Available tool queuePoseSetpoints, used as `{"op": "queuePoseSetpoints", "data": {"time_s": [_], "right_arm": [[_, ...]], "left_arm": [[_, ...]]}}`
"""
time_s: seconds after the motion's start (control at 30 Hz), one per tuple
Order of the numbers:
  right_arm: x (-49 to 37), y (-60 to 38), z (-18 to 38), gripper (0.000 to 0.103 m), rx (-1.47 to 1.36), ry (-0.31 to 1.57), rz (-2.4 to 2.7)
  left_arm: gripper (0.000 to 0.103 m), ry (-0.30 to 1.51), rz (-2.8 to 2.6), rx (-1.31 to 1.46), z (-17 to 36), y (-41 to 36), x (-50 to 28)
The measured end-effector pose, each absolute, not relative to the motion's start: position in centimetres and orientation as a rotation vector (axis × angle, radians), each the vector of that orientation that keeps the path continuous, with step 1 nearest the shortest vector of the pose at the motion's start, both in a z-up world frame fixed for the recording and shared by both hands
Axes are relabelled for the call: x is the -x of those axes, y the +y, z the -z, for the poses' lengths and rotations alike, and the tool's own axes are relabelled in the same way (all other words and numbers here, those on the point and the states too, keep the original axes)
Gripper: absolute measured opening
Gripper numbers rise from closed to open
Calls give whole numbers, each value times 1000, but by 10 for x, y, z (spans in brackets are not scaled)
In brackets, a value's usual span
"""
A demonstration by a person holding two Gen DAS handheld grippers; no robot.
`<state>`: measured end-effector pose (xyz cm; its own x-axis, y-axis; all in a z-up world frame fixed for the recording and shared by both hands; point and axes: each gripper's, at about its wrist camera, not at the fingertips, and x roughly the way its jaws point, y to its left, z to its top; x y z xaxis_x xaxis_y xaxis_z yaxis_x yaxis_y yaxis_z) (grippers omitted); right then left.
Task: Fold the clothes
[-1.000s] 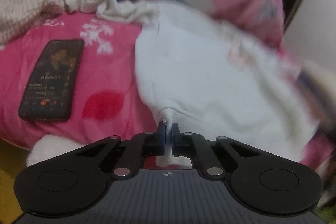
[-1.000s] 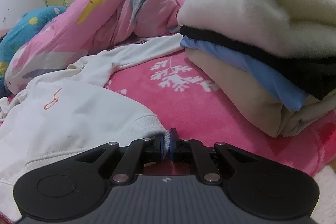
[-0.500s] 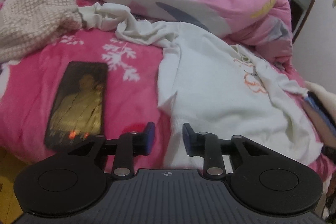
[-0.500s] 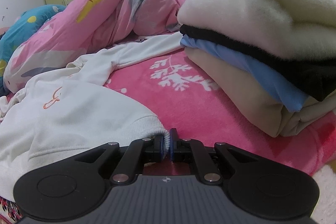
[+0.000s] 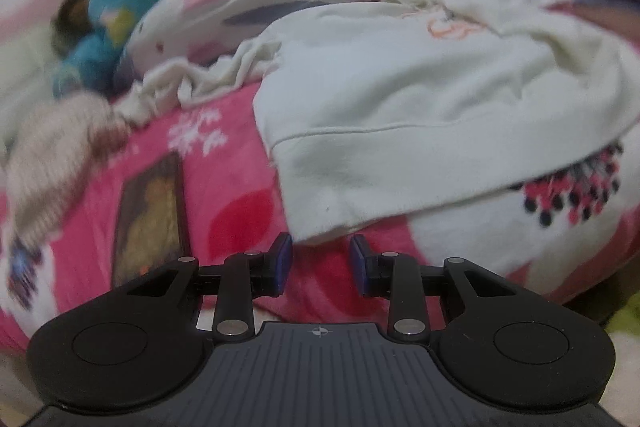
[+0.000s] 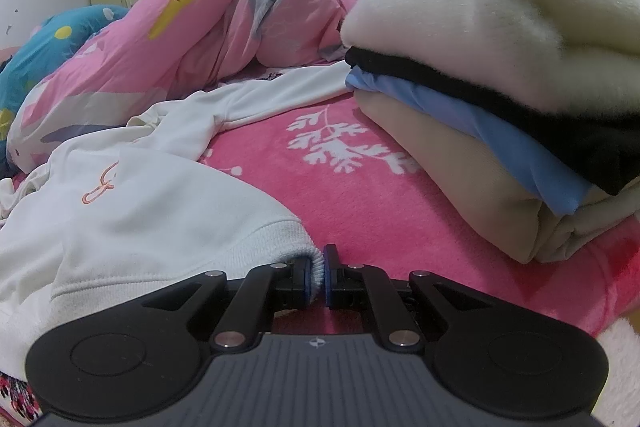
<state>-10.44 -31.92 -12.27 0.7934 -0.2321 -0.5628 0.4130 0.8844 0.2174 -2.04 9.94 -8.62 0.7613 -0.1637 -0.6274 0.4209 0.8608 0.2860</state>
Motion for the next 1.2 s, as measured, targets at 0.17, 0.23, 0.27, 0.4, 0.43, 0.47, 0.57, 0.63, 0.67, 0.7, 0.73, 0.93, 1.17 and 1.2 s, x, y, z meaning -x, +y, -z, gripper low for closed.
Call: {"op": "queuePoseSetpoints", "data": {"time_s": [0.17, 0.23, 0.27, 0.4, 0.43, 0.47, 0.57, 0.63, 0.67, 0.7, 0.73, 0.93, 1.17, 1.2], "right_arm": [[104, -319, 123, 7, -336, 554, 357], [104, -318, 123, 7, -331, 554, 359], [104, -318, 123, 7, -328, 554, 360], [103, -317, 123, 7, -324, 555, 363], [103, -317, 122, 7, -319, 556, 365], [103, -315, 121, 7, -307, 554, 366], [102, -309, 116, 12, -255, 531, 353], [101, -303, 113, 12, -213, 507, 338], [99, -300, 111, 12, -187, 492, 330], [98, -298, 109, 11, -165, 477, 320], [96, -296, 106, 6, -152, 462, 310], [116, -323, 36, 3, -414, 253, 221], [150, -356, 110, 3, -673, 475, 363], [151, -360, 123, 3, -720, 500, 384]], "left_arm": [[31, 576, 294, -409, 81, 102, 22], [31, 560, 284, -369, 78, 105, 21], [31, 553, 280, -352, 77, 106, 20], [31, 571, 302, -331, 82, 107, 13], [31, 583, 308, -316, 84, 107, 11], [31, 590, 316, -293, 85, 109, 9], [17, 613, 331, -162, 85, 118, 2], [6, 641, 345, -37, 83, 126, -5], [5, 647, 339, -9, 82, 127, -8], [4, 638, 333, 6, 78, 128, -9], [4, 628, 328, 22, 74, 129, -9], [3, 507, 339, 228, 10, 155, -2], [3, 769, 339, 219, 63, 147, -10], [3, 765, 337, 232, 63, 149, -11]]}}
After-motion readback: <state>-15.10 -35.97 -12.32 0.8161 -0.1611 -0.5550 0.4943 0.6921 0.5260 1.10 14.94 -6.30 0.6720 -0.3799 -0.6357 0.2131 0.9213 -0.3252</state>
